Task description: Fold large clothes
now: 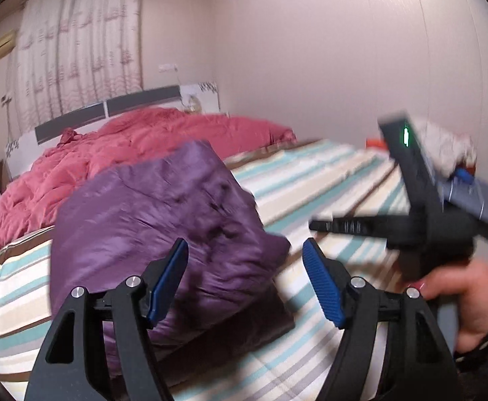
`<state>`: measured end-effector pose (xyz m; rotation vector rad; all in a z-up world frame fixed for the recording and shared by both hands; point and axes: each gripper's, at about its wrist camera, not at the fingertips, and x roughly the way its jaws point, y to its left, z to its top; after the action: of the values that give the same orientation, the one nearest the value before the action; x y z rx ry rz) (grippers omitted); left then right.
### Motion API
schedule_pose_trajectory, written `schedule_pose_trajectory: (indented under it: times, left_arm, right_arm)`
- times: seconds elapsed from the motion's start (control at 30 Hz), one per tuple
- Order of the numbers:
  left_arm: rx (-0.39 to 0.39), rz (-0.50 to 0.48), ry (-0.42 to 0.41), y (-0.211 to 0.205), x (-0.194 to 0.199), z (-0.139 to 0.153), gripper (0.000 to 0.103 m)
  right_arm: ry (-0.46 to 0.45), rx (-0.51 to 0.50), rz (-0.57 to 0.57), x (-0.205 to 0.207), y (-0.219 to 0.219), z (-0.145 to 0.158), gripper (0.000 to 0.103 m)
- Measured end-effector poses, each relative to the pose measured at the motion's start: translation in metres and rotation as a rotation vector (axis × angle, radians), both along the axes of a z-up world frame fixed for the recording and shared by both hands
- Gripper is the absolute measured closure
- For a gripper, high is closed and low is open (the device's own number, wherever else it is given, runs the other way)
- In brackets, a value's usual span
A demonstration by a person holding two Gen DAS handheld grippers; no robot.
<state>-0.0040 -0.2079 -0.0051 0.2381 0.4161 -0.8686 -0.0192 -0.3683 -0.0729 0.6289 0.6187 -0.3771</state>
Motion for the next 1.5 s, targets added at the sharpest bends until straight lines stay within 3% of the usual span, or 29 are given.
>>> schedule_pose_trajectory:
  times: [0.13, 0.23, 0.43, 0.6, 0.73, 0.93, 1.13, 1.37, 1.5]
  left_arm:
    - [-0.076, 0.111, -0.018, 0.032, 0.023, 0.023, 0.027]
    - [-0.080, 0.233, -0.008, 0.049, 0.054, 0.028, 0.024]
    - [-0.024, 0.448, 0.214, 0.064, 0.137, 0.019, 0.018]
    - [-0.034, 0.472, 0.304, 0.055, 0.170, 0.013, 0.014]
    - [0.010, 0.448, 0.317, 0.038, 0.179, 0.005, 0.014]
    - [0.075, 0.439, 0.317, 0.023, 0.179, -0.008, 0.014]
    - [0.093, 0.426, 0.318, 0.012, 0.178, -0.013, 0.012]
    - [0.165, 0.385, 0.262, -0.010, 0.163, -0.015, 0.010]
    - [0.171, 0.393, 0.271, -0.014, 0.168, -0.025, 0.009]
  right_arm:
    - [0.007, -0.009, 0.008, 0.002, 0.005, 0.003, 0.102]
    - [-0.008, -0.044, 0.018, 0.004, 0.013, 0.016, 0.102]
    - [-0.085, -0.116, 0.098, 0.036, 0.034, 0.065, 0.102]
    - [-0.142, -0.188, 0.197, 0.090, 0.061, 0.107, 0.102]
    - [-0.119, -0.224, 0.234, 0.140, 0.077, 0.116, 0.102]
    - [0.004, -0.302, 0.231, 0.190, 0.076, 0.096, 0.102]
    - [0.106, -0.246, 0.191, 0.193, 0.048, 0.051, 0.102]
    - [0.117, -0.254, 0.173, 0.174, 0.039, 0.014, 0.102]
    - [0.144, -0.221, 0.183, 0.185, 0.033, 0.002, 0.102]
